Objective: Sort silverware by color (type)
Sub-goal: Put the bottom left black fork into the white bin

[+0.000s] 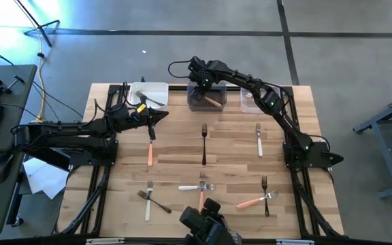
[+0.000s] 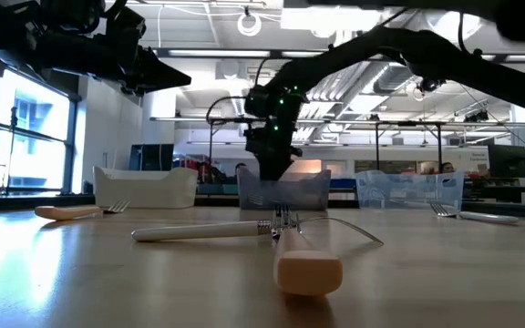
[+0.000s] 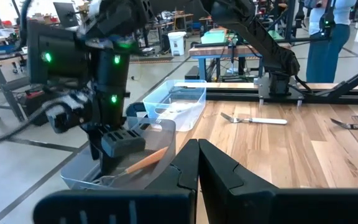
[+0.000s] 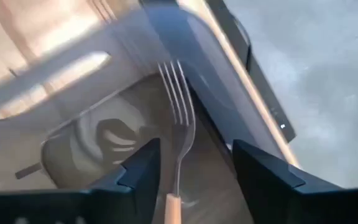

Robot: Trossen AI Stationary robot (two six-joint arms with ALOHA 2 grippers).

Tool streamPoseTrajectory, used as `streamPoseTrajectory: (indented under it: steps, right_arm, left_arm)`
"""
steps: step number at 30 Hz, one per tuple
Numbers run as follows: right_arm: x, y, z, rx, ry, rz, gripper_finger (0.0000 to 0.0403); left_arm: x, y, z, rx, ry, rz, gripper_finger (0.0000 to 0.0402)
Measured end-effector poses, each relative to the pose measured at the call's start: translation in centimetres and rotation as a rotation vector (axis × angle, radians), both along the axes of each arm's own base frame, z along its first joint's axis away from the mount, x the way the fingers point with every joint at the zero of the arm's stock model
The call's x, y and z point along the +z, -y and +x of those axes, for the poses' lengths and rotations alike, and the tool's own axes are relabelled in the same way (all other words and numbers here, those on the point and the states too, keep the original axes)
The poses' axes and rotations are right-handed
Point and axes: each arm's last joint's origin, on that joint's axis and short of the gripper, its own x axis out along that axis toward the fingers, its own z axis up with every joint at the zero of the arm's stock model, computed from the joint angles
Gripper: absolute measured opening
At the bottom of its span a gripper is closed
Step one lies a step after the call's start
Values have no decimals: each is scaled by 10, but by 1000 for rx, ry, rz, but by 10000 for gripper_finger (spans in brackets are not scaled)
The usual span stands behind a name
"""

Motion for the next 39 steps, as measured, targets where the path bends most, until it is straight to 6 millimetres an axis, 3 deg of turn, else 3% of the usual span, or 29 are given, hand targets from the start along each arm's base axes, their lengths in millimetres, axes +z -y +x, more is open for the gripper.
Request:
streamPoseTrajectory:
  steps: [4, 7, 11, 15, 17, 19, 22, 26, 30, 39]
  right_arm:
    - [16, -10, -2, 43, -20, -20, 209]
    - [39, -19, -8, 60, -27, -27, 200]
    - [73, -30, -17, 68, -19, -107, 134]
    - [105, -39, -18, 89, 64, -196, 32]
    - [110, -42, -15, 100, 127, -235, 10]
    - [103, -42, -10, 86, 197, -242, 17]
    - [73, -47, -6, 80, 263, -238, 9]
    - [46, -71, -14, 92, 390, -282, 4]
    - [39, -103, -45, 80, 545, -306, 1]
    - [36, -193, -129, 134, 709, -281, 0]
  left_arm:
    - [0, 0, 0, 0, 0, 0, 0]
    - [0, 0, 0, 0, -1, 0, 0]
    - [0, 0, 0, -1, -3, -3, 0]
    - [-1, 2, 1, -14, -7, -3, 0]
    - [-1, 4, 1, -22, -8, -3, 0]
    - [-1, 5, 2, -30, -12, -5, 0]
    - [-2, 8, 2, -44, -21, -8, 0]
    - [-3, 10, 3, -53, -26, -9, 0]
    - [-3, 10, 3, -56, -26, -9, 0]
    - [-3, 12, 4, -61, -18, -56, 0]
